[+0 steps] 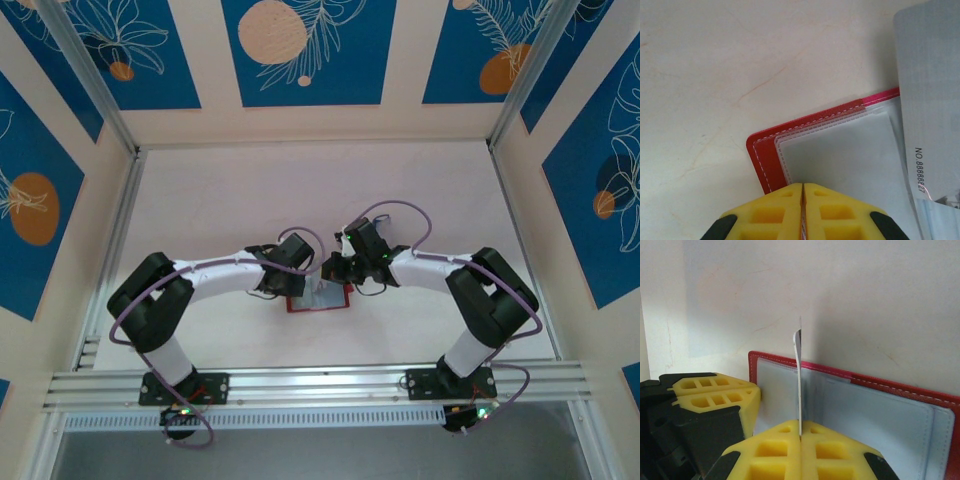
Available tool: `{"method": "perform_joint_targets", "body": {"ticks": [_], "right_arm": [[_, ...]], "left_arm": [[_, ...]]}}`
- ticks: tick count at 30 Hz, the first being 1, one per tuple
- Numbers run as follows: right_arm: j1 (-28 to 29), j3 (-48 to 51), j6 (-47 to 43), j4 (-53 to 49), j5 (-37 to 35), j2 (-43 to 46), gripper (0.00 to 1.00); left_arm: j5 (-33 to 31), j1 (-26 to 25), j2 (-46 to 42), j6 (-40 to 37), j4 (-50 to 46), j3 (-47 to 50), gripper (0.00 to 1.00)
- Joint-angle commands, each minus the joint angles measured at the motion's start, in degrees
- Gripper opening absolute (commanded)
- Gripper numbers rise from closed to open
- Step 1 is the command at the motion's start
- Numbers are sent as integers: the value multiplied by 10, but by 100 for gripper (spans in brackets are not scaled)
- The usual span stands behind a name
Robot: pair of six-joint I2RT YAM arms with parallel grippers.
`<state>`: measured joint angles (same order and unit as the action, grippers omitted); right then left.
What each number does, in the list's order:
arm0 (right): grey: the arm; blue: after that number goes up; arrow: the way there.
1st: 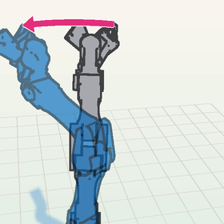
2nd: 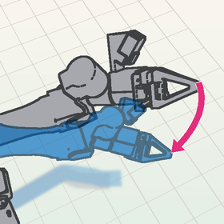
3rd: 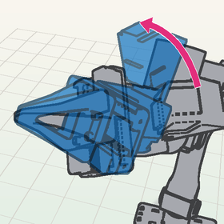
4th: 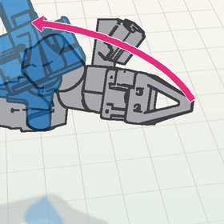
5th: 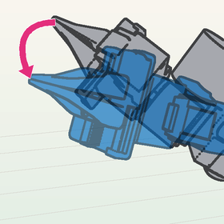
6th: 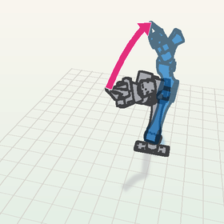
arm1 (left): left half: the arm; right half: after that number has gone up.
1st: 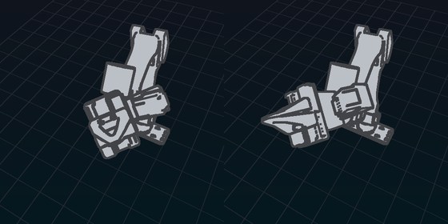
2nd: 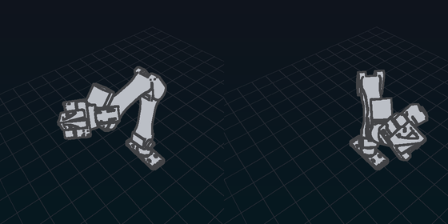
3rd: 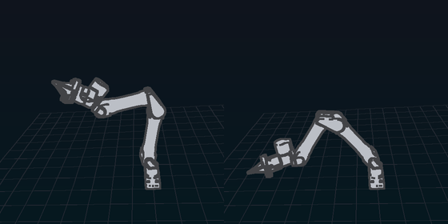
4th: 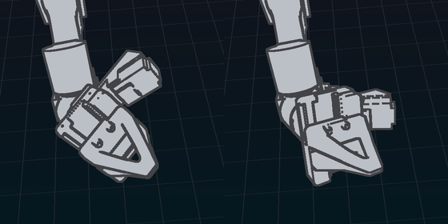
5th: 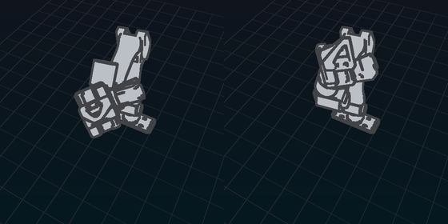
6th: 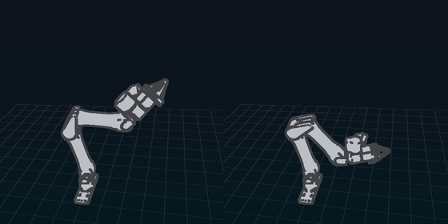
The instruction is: Put the credit cards into the card holder
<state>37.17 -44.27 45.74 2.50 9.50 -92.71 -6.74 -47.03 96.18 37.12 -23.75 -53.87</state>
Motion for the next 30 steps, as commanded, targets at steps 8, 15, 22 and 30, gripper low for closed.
{"method": "perform_joint_targets", "body": {"ticks": [8,15,22,30], "right_arm": [[15,-28,-4,-37,-2,24,0],[17,-35,-9,-37,-6,5,0],[6,-48,-27,-51,-19,6,0],[-6,-54,-28,-42,-15,-13,0]], "left_arm": [[3,-7,12,7,-17,21,9],[4,-7,9,8,-16,24,9],[3,-7,9,8,-15,26,9],[4,-7,9,8,-15,28,9]]}}
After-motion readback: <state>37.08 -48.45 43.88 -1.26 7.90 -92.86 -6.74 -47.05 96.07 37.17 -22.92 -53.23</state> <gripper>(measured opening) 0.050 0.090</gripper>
